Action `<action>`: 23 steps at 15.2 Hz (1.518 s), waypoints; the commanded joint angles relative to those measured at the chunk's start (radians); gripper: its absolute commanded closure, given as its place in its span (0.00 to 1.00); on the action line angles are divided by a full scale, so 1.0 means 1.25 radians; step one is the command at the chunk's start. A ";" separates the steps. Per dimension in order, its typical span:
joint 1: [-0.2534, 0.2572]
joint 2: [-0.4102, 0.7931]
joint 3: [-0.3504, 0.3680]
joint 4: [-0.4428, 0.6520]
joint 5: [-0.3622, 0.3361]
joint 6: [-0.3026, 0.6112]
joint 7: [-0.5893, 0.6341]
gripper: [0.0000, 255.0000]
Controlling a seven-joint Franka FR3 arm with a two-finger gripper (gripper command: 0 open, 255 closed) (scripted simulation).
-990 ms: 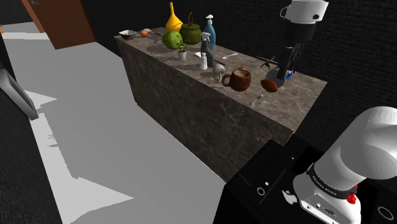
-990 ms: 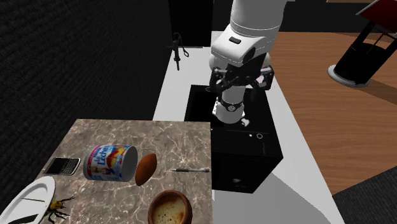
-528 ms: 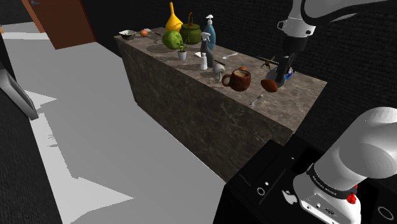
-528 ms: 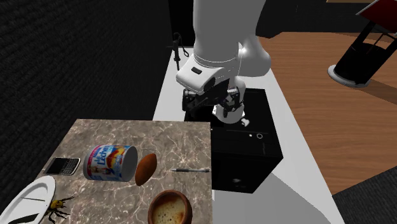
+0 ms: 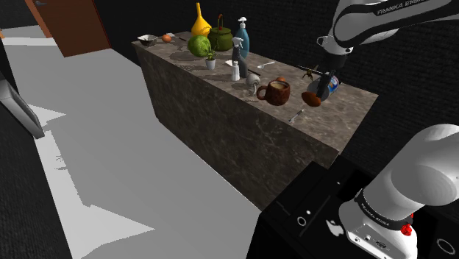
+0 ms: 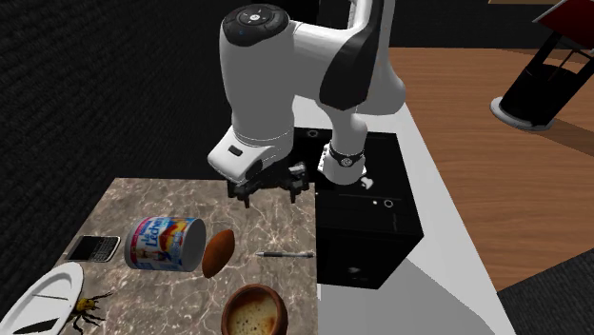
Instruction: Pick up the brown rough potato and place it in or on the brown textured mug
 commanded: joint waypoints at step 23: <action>0.016 0.406 -0.157 0.123 0.158 0.322 -0.314 0.00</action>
